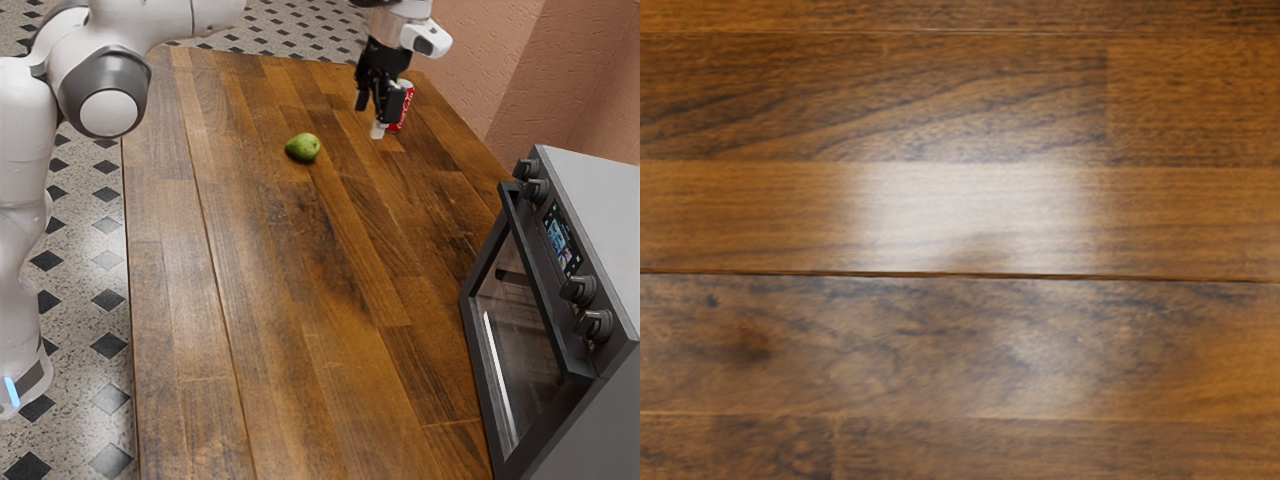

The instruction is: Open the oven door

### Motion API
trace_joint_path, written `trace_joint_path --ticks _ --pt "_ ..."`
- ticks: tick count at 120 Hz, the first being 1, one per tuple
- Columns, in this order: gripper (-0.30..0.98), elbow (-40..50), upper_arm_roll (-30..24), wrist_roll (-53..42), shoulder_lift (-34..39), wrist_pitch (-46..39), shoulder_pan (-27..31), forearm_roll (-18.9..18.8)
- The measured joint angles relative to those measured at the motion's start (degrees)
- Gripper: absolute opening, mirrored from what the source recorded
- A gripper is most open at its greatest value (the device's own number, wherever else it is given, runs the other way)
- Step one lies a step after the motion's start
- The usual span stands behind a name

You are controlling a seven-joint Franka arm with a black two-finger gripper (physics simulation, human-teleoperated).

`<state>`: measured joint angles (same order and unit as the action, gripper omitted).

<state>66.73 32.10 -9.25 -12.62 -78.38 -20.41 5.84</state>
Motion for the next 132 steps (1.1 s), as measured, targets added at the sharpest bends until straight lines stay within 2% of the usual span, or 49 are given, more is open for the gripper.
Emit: trace_joint_path --ticks 33,39,41,46,51,59,65,71,80,86,94,105,132 --pt "0.69 0.0 0.1 -0.2 0.0 -0.1 0.1 0.9" --pt "0.69 -2.7 -0.3 -1.0 1.6 -0.1 -0.1 0.7" --pt "0.69 -4.2 -1.1 -2.0 2.5 -0.2 0.2 0.7" --pt "0.69 -6.9 -7.1 -6.5 4.1 -1.5 1.2 0.6" --pt "0.69 -8.2 -11.9 -10.8 4.8 -2.6 -0.2 0.7" --pt "0.68 -9.6 -15.7 -17.1 5.3 -4.6 -1.7 0.8" --pt "0.68 -9.5 -18.0 -21.2 6.7 -5.6 -1.5 -0.5" --pt "0.68 -3.9 -21.8 -24.9 11.6 -7.8 -0.9 -3.2" --pt "0.68 18.0 -27.2 -29.8 24.7 -17.3 -0.8 -7.8" --pt "0.69 25.4 -29.7 -32.7 29.3 -24.3 -1.0 -10.7" --pt "0.69 28.4 -31.8 -36.3 32.1 -31.5 -1.1 -14.2" --pt "0.69 29.0 -34.0 -40.3 33.4 -37.6 -1.1 -16.7" --pt "0.69 40.5 -35.5 -48.0 35.4 -48.2 -1.1 -18.3"
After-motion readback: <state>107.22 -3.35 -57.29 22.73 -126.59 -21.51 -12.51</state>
